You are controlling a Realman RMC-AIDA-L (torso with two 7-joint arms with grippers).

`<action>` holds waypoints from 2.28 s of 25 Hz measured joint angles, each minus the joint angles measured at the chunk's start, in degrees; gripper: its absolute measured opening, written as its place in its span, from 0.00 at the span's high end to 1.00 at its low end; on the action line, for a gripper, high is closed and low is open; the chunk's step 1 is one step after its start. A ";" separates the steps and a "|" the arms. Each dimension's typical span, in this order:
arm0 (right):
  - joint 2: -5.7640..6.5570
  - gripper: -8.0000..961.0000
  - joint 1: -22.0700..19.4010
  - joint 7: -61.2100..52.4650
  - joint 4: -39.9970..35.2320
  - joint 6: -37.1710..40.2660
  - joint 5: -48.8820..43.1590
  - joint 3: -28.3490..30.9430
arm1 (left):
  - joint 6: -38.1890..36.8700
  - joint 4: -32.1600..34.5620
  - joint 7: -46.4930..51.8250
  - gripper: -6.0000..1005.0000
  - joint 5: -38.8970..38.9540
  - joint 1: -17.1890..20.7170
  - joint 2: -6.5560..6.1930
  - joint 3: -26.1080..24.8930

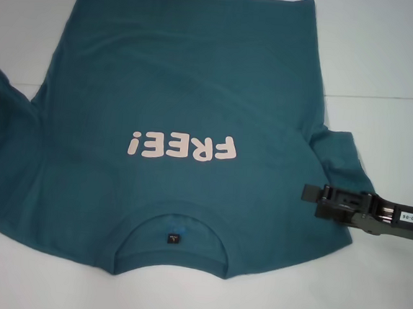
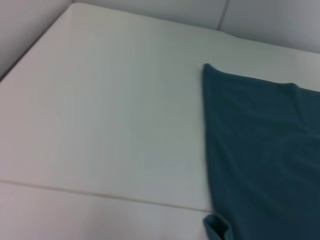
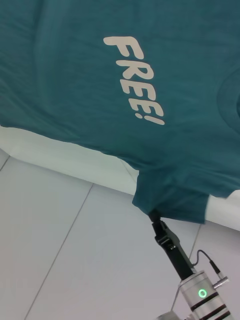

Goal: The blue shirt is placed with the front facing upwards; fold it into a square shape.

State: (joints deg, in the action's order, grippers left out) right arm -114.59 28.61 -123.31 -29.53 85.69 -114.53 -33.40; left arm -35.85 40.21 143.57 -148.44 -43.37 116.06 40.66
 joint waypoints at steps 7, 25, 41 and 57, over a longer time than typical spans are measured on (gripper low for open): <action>0.06 0.03 -0.34 0.00 0.00 -0.09 0.00 0.00 | -3.40 0.94 4.45 0.98 -2.28 -1.73 0.46 4.24; 0.15 0.03 -0.30 0.18 0.00 -0.53 0.00 0.00 | -6.41 -0.69 13.77 0.98 -7.74 -7.91 3.17 11.64; 0.21 0.03 -0.66 0.53 0.85 -0.52 -0.10 -0.09 | -6.90 -4.80 15.33 0.98 -7.58 -11.60 3.21 11.47; 0.28 0.03 -0.65 0.48 0.88 -1.03 -1.42 -0.08 | -10.41 -3.97 14.92 0.77 -7.02 -11.62 3.62 11.24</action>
State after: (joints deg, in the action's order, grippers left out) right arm -114.31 27.96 -122.83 -28.65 84.67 -115.95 -33.49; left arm -46.26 36.24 158.48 -155.46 -54.99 119.68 51.90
